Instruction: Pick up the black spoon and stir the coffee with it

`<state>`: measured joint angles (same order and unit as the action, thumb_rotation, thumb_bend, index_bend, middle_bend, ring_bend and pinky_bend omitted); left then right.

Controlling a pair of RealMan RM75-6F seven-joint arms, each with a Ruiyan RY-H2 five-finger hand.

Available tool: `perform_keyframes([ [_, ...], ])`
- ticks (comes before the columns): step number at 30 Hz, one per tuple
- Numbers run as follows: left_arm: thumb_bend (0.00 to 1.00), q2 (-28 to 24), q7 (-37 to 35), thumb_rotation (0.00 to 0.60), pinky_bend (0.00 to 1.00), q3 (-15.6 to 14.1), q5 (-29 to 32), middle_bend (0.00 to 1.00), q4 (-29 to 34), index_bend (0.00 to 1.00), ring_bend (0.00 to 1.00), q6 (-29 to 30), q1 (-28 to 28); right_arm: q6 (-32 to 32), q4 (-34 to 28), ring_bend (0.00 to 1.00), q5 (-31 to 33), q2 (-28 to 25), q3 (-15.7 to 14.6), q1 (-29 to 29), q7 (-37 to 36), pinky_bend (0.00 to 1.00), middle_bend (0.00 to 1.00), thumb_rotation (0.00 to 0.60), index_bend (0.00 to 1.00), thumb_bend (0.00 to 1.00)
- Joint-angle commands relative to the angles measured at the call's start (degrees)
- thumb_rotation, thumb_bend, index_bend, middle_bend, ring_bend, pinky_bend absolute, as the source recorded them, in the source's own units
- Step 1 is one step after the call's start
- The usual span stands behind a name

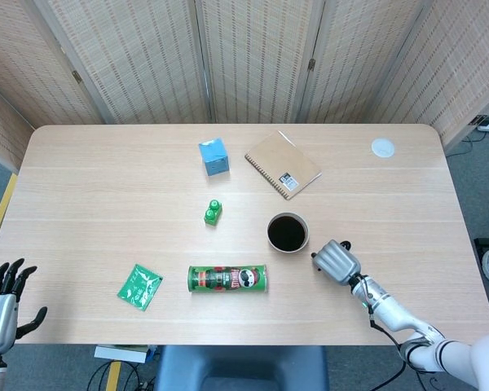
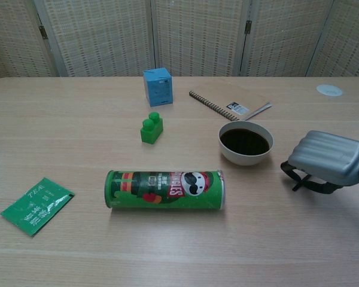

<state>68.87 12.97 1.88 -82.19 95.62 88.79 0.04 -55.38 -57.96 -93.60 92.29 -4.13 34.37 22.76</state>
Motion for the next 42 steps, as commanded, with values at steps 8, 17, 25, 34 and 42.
perform_keyframes([
  [8,0.31,0.0,-0.5,0.6,0.14,0.1,-0.2,0.1,-0.2,0.21,0.07,0.1,0.1,-1.7,2.7,1.0,-0.1,1.3,-0.1,-0.6,-3.5,1.0,0.99,0.6,0.64,0.37],
  [17,0.31,0.1,-0.6,0.6,0.14,0.0,-0.4,0.1,-0.2,0.21,0.07,0.3,0.3,-4.0,4.9,1.0,-0.7,1.7,0.1,-0.8,-7.2,1.0,1.0,0.6,0.7,0.46],
  [25,0.31,-0.3,-0.3,0.6,0.14,0.1,-0.5,0.1,0.2,0.21,0.07,0.7,0.4,-8.4,1.6,1.0,-0.8,-1.7,1.3,-1.5,-11.9,1.0,1.0,0.6,0.74,0.51],
  [34,0.31,-0.5,0.8,0.6,0.14,0.1,-1.0,0.1,1.2,0.21,0.07,0.6,0.2,-12.8,-10.6,1.0,1.0,-6.7,5.4,-1.3,-22.8,1.0,1.0,0.6,0.78,0.52],
  [42,0.31,-1.2,1.9,0.6,0.14,0.1,-1.0,0.1,2.5,0.21,0.07,1.2,0.6,-8.6,-16.8,1.0,5.7,-7.0,9.7,1.6,-32.8,1.0,1.0,0.6,0.78,0.52],
])
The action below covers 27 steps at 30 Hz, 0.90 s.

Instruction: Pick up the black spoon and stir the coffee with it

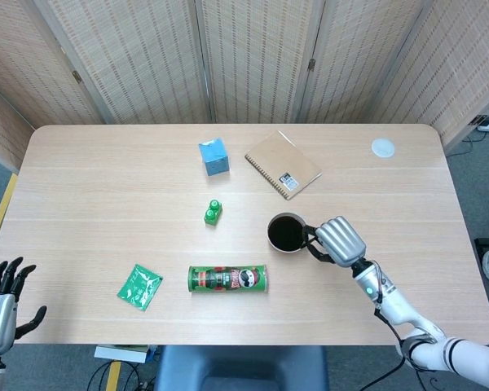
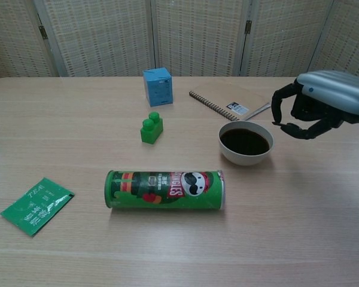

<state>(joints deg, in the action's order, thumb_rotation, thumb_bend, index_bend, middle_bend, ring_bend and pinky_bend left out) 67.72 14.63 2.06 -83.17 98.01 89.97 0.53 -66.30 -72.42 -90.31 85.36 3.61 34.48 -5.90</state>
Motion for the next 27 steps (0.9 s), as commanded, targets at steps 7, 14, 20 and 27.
perform_keyframes([
  [7,0.31,-0.1,0.8,0.6,0.14,-0.1,0.2,0.1,0.6,0.21,0.07,0.2,0.3,7.4,-0.1,1.0,7.1,4.1,5.3,4.2,-12.5,1.0,1.0,0.6,0.79,0.52],
  [14,0.31,-0.7,0.9,0.6,0.14,0.0,0.7,0.1,0.9,0.21,0.07,0.5,0.6,11.7,4.1,1.0,9.7,7.8,7.3,6.4,-23.0,1.0,1.0,0.6,0.79,0.52],
  [20,0.31,-0.9,0.7,0.6,0.14,-0.1,0.8,0.1,0.9,0.21,0.07,0.7,1.0,12.9,9.1,1.0,10.2,11.6,7.8,7.6,-26.6,1.0,1.0,0.6,0.79,0.52],
  [27,0.31,-1.0,0.8,0.6,0.14,-0.1,0.9,0.1,1.0,0.21,0.07,0.7,1.1,13.7,12.2,1.0,9.6,14.4,7.3,8.4,-31.0,1.0,1.0,0.6,0.8,0.52],
])
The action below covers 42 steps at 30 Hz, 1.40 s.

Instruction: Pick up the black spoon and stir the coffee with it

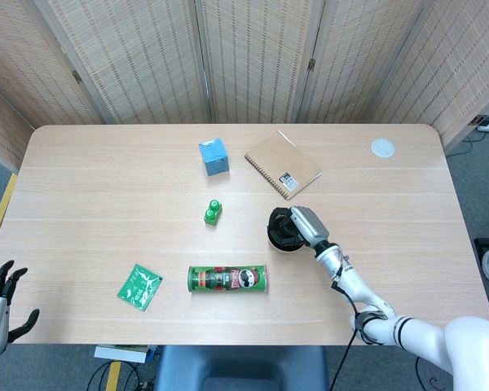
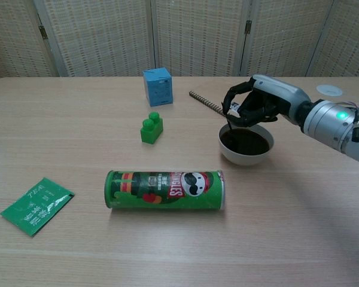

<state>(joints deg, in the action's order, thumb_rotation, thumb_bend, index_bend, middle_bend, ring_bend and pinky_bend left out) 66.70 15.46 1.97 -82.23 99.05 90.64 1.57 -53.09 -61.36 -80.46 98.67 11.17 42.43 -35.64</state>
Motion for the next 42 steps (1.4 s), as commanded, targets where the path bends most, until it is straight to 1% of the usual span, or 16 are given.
perform_keyframes([
  [1,0.31,0.0,-0.1,0.6,0.14,0.0,0.0,0.1,-0.1,0.21,0.07,0.0,0.0,0.7,1.3,1.0,-0.3,1.3,-0.4,0.4,-1.7,1.0,1.0,0.6,0.8,0.52],
  [6,0.31,0.0,-0.5,0.6,0.14,0.0,0.2,0.1,-0.4,0.21,0.07,0.0,0.2,0.6,2.2,1.0,-1.9,0.8,-2.4,-0.1,-1.9,1.0,1.0,0.6,0.8,0.52],
  [10,0.31,0.2,-0.9,0.6,0.14,0.1,0.2,0.1,-0.8,0.21,0.07,-0.2,0.1,-0.2,2.4,1.0,-2.4,-0.6,-3.3,-1.1,-2.2,1.0,1.0,0.6,0.8,0.52],
  [13,0.31,0.3,-1.0,0.6,0.14,0.0,0.1,0.1,-1.0,0.21,0.07,-0.4,0.0,-0.1,3.6,1.0,-2.0,-1.1,-3.2,-1.2,-1.5,1.0,1.0,0.6,0.8,0.52],
  [17,0.31,0.5,-0.8,0.6,0.14,0.1,0.2,0.1,-1.1,0.21,0.07,-0.2,0.1,0.7,6.1,1.0,-1.3,-0.3,-2.4,-0.5,-1.5,1.0,1.0,0.6,0.8,0.52],
  [24,0.31,0.2,-0.8,0.6,0.14,0.2,0.6,0.1,-1.0,0.21,0.07,0.3,0.6,2.4,11.1,1.0,-1.4,3.1,-1.2,2.3,-2.8,1.0,1.0,0.6,0.8,0.52],
  [29,0.31,0.1,-0.9,0.6,0.14,0.1,0.8,0.1,-1.1,0.21,0.07,0.4,0.8,2.3,12.5,1.0,-2.3,4.7,-1.8,3.1,-3.3,1.0,1.0,0.6,0.8,0.52],
  [35,0.31,0.4,-0.9,0.6,0.14,0.1,0.5,0.1,-1.3,0.21,0.07,0.4,0.8,1.1,11.4,1.0,-3.3,4.3,-2.7,2.6,-4.4,1.0,1.0,0.6,0.8,0.52],
  [42,0.31,0.5,-1.0,0.6,0.14,0.2,0.2,0.1,-1.5,0.21,0.07,0.3,0.6,-0.4,7.9,1.0,-4.6,0.8,-5.0,0.5,-3.6,1.0,1.0,0.6,0.8,0.52],
])
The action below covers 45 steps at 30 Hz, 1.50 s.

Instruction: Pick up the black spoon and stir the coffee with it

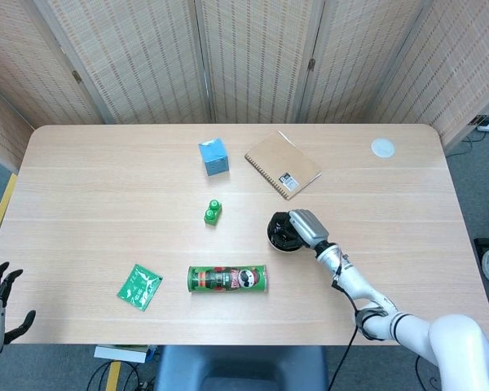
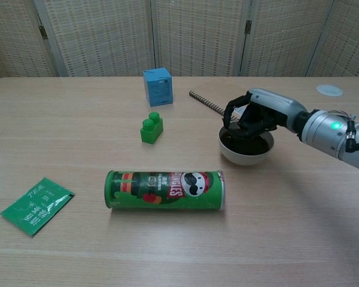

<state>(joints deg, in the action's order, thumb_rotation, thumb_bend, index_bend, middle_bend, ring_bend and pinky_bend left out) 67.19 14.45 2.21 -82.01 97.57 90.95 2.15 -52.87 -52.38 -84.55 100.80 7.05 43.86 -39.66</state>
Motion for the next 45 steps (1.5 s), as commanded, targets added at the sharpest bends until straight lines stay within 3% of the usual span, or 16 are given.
perform_keyframes([
  [1,0.31,0.0,0.0,0.6,0.14,0.0,0.0,0.1,0.0,0.21,0.07,-0.1,0.0,-0.6,-1.4,1.0,-0.5,-1.9,-1.2,-1.1,0.5,1.0,1.0,0.6,0.8,0.52],
  [8,0.31,0.3,0.4,0.6,0.14,0.0,-0.2,0.1,0.2,0.21,0.07,-0.3,-0.2,0.3,-0.2,1.0,0.7,-2.6,-0.5,-1.1,1.6,1.0,1.0,0.6,0.8,0.52],
  [18,0.31,0.0,0.7,0.6,0.14,0.1,0.1,0.1,0.5,0.21,0.07,-0.2,-0.1,2.2,3.4,1.0,0.9,0.8,1.2,2.1,0.6,1.0,1.0,0.6,0.81,0.52],
  [33,0.31,-0.1,0.5,0.6,0.14,0.1,-0.4,0.1,0.7,0.21,0.07,-0.2,-0.3,-0.6,-0.6,1.0,-2.2,-2.5,-3.0,-0.3,-0.6,1.0,1.0,0.6,0.82,0.52],
  [45,0.31,-0.3,1.6,0.6,0.14,0.2,-0.4,0.1,1.5,0.21,0.07,-0.2,-0.4,1.6,5.3,1.0,0.7,0.0,0.2,1.5,-1.4,1.0,1.0,0.6,0.82,0.53],
])
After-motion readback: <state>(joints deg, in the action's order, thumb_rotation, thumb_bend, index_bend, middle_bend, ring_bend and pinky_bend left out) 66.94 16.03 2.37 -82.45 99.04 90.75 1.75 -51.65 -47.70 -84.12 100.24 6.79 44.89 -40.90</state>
